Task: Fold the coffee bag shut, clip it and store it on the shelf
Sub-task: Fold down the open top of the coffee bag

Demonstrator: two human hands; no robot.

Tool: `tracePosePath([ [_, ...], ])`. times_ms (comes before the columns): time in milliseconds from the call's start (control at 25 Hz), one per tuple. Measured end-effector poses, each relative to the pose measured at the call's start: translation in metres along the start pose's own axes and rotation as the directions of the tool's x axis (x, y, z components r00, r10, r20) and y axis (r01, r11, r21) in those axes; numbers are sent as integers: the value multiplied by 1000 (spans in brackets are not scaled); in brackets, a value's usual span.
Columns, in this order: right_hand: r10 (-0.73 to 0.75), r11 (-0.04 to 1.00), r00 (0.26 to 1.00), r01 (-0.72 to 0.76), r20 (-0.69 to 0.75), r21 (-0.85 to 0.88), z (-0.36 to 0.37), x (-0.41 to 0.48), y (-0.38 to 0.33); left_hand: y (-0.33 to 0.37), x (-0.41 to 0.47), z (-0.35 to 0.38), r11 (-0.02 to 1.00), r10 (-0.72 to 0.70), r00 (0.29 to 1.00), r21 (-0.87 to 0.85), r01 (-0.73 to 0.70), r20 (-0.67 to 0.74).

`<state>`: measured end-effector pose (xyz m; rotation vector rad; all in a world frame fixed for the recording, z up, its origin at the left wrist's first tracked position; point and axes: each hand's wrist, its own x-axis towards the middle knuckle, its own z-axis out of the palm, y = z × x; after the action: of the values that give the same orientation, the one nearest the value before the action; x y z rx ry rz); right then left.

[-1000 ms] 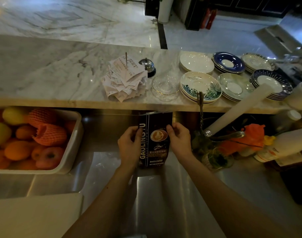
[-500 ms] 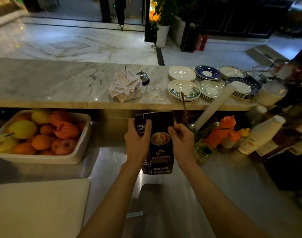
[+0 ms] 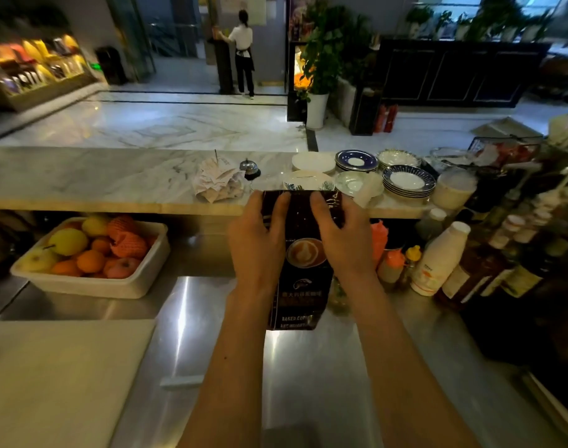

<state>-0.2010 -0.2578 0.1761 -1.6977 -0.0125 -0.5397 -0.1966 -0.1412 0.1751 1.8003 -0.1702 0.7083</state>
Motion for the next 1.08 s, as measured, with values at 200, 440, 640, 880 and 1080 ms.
tracePosePath([
  [200, -142, 977, 988, 129, -63, -172, -25, -3, -31, 44, -23, 7, 1000, 22, 997, 21, -20, -72],
  [440, -329, 930, 939, 304, -100, -204, -30, -30, -55, 67, -43, -9, 998, -30, 985, -54, 21, -172],
  [640, -301, 946, 929, 262, -215, -190, -19, -60, -63, 71, -47, -39, 993, -41, 997, -113, 33, -70],
  [880, -280, 953, 928, 237, -245, -189, 1, -69, -78, 65, -41, -74, 981, 13, 999, -195, -5, 42],
  [1080, -304, 947, 909, 256, -286, -195, 7, -63, -93, 63, -45, -84, 975, 33, 991, -222, -4, 130],
])
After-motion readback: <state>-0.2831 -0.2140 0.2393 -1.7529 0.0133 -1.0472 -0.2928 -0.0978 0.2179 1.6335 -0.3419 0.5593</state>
